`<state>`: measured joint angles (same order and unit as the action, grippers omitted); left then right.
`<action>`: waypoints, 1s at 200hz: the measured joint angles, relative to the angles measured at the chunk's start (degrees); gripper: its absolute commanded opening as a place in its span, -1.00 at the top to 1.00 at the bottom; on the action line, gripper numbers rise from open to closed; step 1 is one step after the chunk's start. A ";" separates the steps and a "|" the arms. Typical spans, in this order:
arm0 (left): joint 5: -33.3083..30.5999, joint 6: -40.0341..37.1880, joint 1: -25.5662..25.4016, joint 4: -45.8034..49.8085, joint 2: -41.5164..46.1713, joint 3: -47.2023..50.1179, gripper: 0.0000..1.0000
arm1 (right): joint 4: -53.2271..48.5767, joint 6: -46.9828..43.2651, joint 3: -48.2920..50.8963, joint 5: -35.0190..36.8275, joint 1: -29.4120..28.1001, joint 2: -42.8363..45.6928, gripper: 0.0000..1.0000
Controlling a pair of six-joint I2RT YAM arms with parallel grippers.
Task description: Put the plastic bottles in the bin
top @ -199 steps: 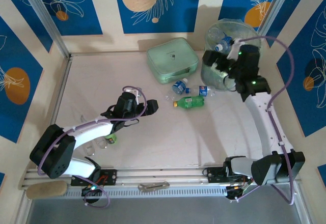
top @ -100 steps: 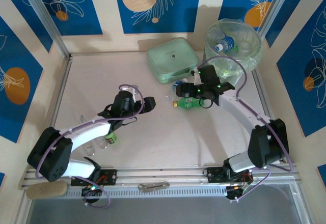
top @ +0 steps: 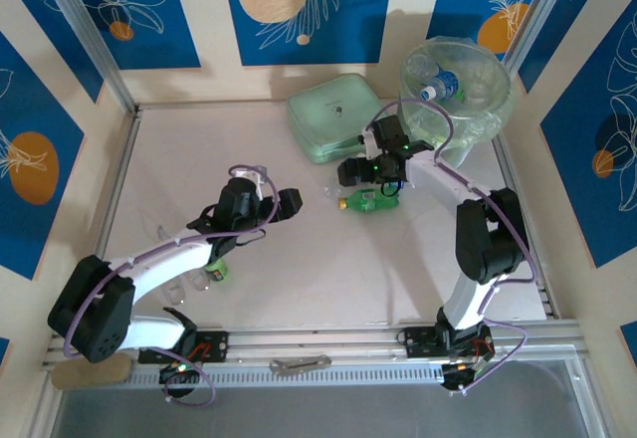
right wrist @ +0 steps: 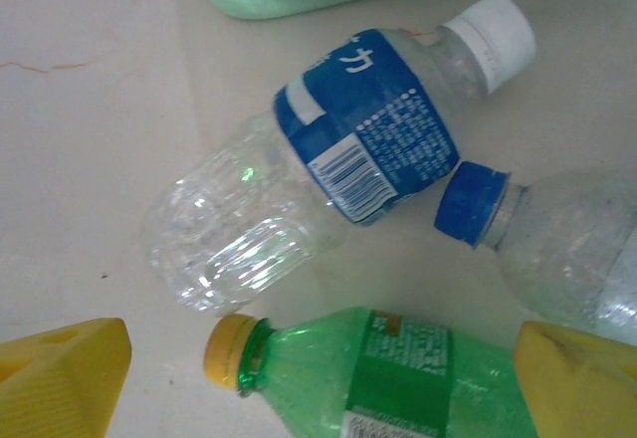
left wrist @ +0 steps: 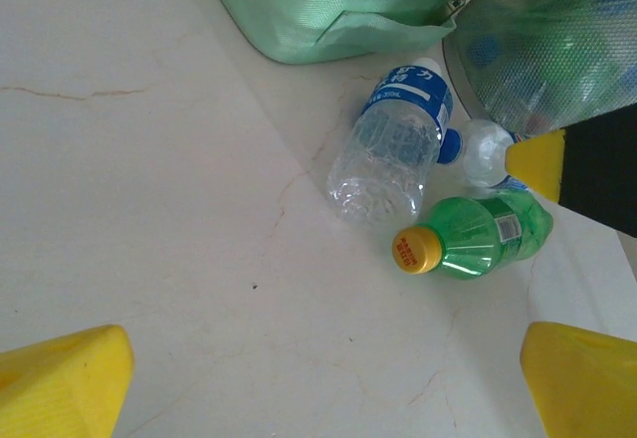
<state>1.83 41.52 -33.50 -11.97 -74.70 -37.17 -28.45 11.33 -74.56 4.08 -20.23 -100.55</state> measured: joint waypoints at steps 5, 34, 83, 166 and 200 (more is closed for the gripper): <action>0.00 0.00 0.02 0.11 0.00 0.04 -0.99 | 0.02 -0.15 -0.11 -0.02 0.17 -0.39 -0.98; 0.00 0.00 0.02 0.50 0.00 0.07 -0.99 | -0.52 -0.68 0.00 -0.68 0.55 -1.60 -0.98; 0.02 0.00 0.02 0.50 0.00 0.07 -0.99 | -0.28 -0.68 2.89 -1.57 0.63 -1.57 -0.98; 0.07 0.20 0.02 0.44 -0.04 0.07 -0.99 | -0.74 -0.20 11.76 -2.19 0.74 4.50 -0.98; 0.07 0.22 0.02 0.39 -0.13 0.07 -0.99 | -0.79 0.70 15.37 -2.14 -1.55 7.50 -0.98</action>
<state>1.89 41.74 -33.47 -11.57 -74.83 -37.10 -29.23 12.03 -59.20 1.93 -21.78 -93.06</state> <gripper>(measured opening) 0.994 0.990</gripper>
